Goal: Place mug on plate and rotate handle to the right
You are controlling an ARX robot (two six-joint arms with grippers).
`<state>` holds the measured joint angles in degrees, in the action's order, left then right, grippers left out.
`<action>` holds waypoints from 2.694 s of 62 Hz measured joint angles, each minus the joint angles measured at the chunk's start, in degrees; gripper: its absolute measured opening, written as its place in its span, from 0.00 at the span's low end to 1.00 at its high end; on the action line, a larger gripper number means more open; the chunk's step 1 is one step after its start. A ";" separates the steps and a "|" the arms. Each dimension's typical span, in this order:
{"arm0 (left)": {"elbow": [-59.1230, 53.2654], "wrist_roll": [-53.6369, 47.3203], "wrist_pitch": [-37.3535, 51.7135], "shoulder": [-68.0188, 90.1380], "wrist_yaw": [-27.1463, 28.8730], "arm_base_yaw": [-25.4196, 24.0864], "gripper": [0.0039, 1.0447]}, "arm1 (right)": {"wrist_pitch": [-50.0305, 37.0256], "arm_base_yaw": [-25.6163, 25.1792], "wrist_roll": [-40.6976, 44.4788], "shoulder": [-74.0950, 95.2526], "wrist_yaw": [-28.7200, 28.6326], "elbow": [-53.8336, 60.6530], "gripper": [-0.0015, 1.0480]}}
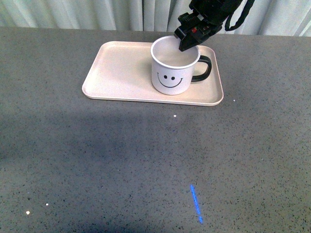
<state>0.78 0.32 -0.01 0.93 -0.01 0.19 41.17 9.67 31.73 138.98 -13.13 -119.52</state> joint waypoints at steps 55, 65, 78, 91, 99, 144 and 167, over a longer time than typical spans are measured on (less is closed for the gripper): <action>0.00 0.00 0.00 0.00 0.04 0.00 0.91 | -82.12 -3.08 -24.48 -30.51 19.30 54.18 0.53; 0.00 0.00 0.00 0.00 0.00 0.00 0.91 | -95.32 -4.66 -29.73 -40.15 18.23 73.59 0.24; 0.00 -0.02 0.00 0.00 0.00 0.00 0.91 | -99.80 -5.73 -31.02 -49.86 16.61 89.31 0.02; 0.00 -0.02 0.00 0.00 0.00 0.00 0.91 | -100.94 -8.20 -31.10 -58.47 13.57 99.36 0.02; 0.00 0.00 0.00 0.00 0.02 0.00 0.91 | -100.63 -9.60 -31.12 -63.60 13.33 104.15 0.02; 0.00 -0.02 0.00 0.00 0.00 0.00 0.91 | -84.37 -9.66 -31.12 -93.70 13.14 118.31 0.02; 0.00 -0.02 0.00 0.00 0.00 0.00 0.91 | -70.69 -9.66 -31.12 -108.98 13.14 118.44 0.02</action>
<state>0.78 0.30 -0.01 0.93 -0.01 0.19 -29.52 0.01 0.60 30.00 0.01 -1.08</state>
